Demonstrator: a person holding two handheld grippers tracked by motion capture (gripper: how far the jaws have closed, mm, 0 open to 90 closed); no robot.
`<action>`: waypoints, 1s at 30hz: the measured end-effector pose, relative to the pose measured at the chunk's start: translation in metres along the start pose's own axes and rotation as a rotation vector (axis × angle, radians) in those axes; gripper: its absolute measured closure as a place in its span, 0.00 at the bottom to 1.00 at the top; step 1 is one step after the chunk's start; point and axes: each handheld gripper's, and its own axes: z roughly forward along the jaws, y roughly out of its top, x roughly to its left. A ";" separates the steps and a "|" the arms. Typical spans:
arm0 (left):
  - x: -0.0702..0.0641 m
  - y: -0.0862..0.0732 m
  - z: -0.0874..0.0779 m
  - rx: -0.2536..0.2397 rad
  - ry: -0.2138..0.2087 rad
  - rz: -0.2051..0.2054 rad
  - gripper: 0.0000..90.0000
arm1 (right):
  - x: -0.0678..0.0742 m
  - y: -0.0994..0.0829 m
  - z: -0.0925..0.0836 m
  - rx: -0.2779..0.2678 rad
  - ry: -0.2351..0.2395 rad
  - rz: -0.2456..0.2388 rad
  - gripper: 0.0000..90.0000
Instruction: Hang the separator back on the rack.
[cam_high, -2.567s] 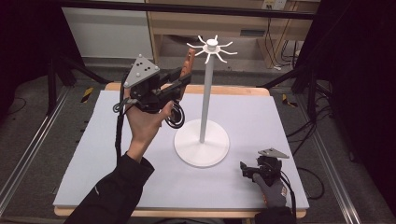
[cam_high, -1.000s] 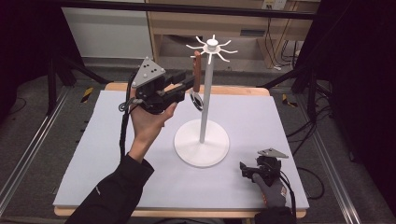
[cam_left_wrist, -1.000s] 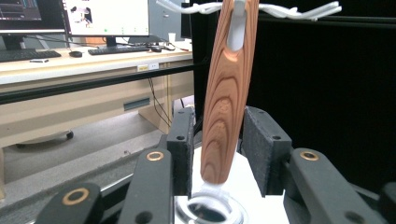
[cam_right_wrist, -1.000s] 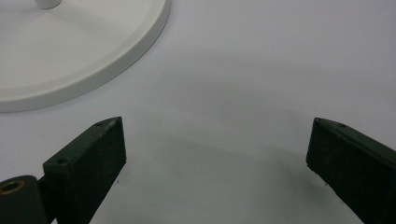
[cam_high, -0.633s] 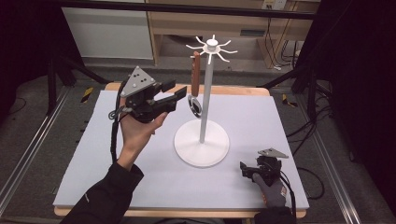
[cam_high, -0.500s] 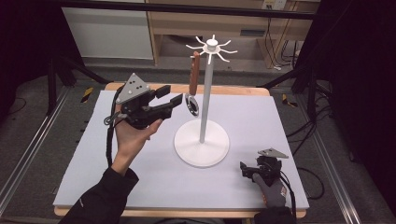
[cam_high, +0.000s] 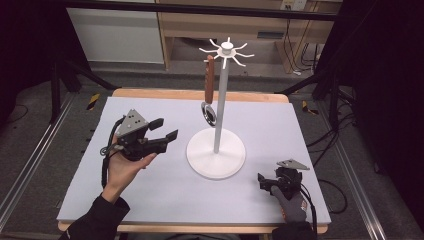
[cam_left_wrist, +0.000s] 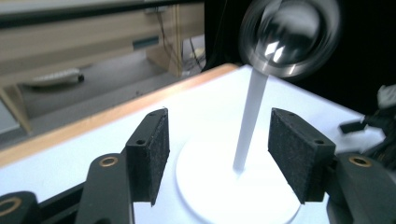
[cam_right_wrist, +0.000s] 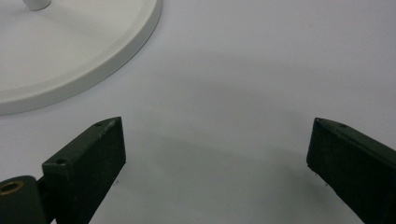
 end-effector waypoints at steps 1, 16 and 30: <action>0.003 -0.006 0.000 0.017 0.004 -0.002 0.41 | 0.000 0.000 0.000 0.001 -0.001 0.001 0.06; 0.042 -0.094 0.003 0.191 0.090 -0.112 0.39 | -0.002 -0.001 0.000 0.009 -0.015 0.008 0.05; 0.073 -0.134 -0.004 0.281 0.202 -0.156 0.34 | -0.007 -0.002 0.002 0.033 -0.078 -0.009 0.05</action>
